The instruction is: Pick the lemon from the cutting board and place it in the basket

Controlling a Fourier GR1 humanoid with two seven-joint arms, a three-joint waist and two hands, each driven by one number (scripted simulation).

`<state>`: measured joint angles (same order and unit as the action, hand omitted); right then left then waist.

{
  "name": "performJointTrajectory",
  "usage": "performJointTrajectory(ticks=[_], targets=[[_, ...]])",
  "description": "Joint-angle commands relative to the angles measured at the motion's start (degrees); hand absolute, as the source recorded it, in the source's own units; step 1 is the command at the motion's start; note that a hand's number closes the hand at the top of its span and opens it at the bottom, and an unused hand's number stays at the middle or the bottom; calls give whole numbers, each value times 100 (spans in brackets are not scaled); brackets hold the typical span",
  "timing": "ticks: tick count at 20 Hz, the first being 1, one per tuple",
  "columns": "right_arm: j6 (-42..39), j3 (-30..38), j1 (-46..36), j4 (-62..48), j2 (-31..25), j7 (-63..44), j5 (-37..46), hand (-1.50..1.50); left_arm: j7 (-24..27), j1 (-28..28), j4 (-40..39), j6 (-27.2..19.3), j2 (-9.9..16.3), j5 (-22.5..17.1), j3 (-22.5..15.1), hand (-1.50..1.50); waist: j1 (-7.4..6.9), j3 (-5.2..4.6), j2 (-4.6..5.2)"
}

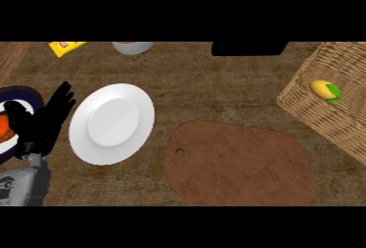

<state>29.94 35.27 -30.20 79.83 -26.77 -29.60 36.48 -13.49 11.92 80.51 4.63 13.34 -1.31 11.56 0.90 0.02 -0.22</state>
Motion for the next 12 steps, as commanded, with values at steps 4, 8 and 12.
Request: performJointTrajectory(ticks=[4, 8, 12], targets=[[-813, 1253, 1478, 1282, -246, 243, -1698, -150, -151, -268, 388, 162, 160, -241, 190, 0, 61, 3, -34], [-1716, 2024, 2383, 1562, -404, 336, -2638, -150, 124, -174, -53, 110, 182, -88, 214, 0, 107, 0, -14], [-2639, 2608, 3258, 1809, -181, 734, -3574, -150, -144, -428, 392, 151, 86, -166, 107, 0, 48, 3, -23]])
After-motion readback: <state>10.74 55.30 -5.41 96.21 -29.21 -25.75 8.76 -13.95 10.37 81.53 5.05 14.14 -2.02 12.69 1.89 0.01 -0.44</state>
